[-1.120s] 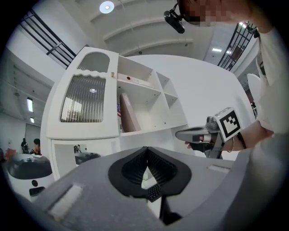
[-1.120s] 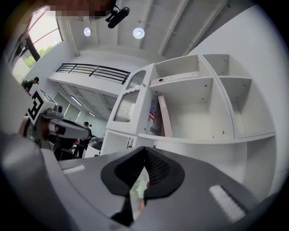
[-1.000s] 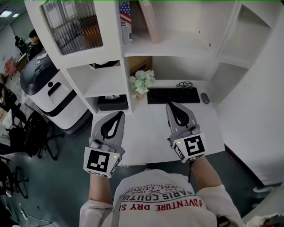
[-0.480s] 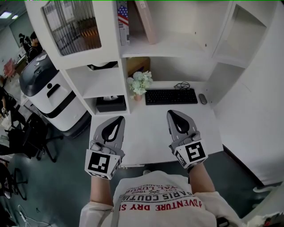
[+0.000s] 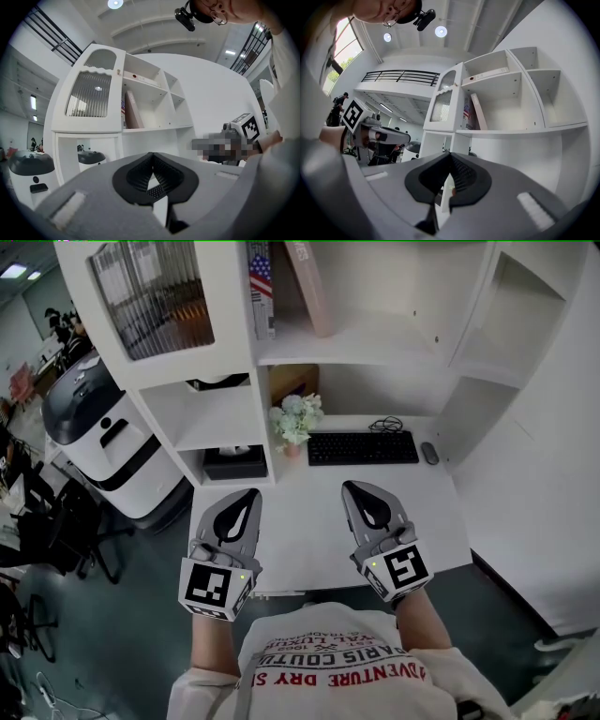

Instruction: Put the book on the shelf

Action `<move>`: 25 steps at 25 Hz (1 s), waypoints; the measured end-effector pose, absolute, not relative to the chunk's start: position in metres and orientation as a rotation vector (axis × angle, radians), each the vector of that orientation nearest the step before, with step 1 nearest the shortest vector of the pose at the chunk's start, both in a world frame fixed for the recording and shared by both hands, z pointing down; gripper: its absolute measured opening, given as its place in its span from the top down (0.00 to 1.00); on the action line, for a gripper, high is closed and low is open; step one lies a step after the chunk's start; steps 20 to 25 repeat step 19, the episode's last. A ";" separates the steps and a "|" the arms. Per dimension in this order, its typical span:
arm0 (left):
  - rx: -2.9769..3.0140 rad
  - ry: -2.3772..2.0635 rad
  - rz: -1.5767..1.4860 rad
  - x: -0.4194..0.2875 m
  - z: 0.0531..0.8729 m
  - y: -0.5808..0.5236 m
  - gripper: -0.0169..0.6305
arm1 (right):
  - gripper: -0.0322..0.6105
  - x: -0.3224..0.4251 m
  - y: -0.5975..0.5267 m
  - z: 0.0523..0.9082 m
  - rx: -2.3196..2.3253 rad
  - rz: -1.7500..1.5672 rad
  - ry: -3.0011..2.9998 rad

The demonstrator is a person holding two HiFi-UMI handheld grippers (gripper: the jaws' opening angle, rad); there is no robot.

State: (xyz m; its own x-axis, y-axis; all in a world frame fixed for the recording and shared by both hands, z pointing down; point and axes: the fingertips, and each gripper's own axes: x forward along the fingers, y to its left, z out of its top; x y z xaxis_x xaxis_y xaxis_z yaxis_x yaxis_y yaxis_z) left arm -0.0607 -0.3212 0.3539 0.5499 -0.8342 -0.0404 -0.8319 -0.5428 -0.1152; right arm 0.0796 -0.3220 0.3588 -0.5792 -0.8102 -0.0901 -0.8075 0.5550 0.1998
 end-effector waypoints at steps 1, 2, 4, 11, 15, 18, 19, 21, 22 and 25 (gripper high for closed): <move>-2.659 1.438 -0.033 -0.061 0.355 -0.322 0.96 | 0.95 0.079 -0.323 0.360 1.435 -0.339 -2.761; -2.660 1.439 -0.038 -0.062 0.356 -0.323 0.96 | 0.95 0.078 -0.324 0.360 1.435 -0.333 -2.763; -2.663 1.440 -0.047 -0.063 0.357 -0.324 0.96 | 0.95 0.077 -0.326 0.360 1.438 -0.325 -2.765; -2.686 1.446 -0.072 -0.063 0.366 -0.330 0.96 | 0.95 0.077 -0.331 0.360 1.459 -0.292 -2.784; -2.691 1.446 -0.077 -0.063 0.369 -0.332 0.96 | 0.95 0.080 -0.334 0.359 1.480 -0.273 -2.786; -2.685 1.456 -0.069 -0.066 0.367 -0.335 0.96 | 0.95 0.080 -0.337 0.359 1.480 -0.282 -2.776; -2.683 1.459 -0.065 -0.068 0.366 -0.336 0.96 | 0.95 0.080 -0.338 0.359 1.479 -0.286 -2.772; -2.683 1.459 -0.065 -0.068 0.366 -0.336 0.96 | 0.95 0.080 -0.338 0.359 1.479 -0.286 -2.772; -2.683 1.459 -0.065 -0.068 0.366 -0.336 0.96 | 0.95 0.080 -0.338 0.359 1.479 -0.286 -2.772; -2.683 1.459 -0.065 -0.068 0.366 -0.336 0.96 | 0.95 0.080 -0.338 0.359 1.479 -0.286 -2.772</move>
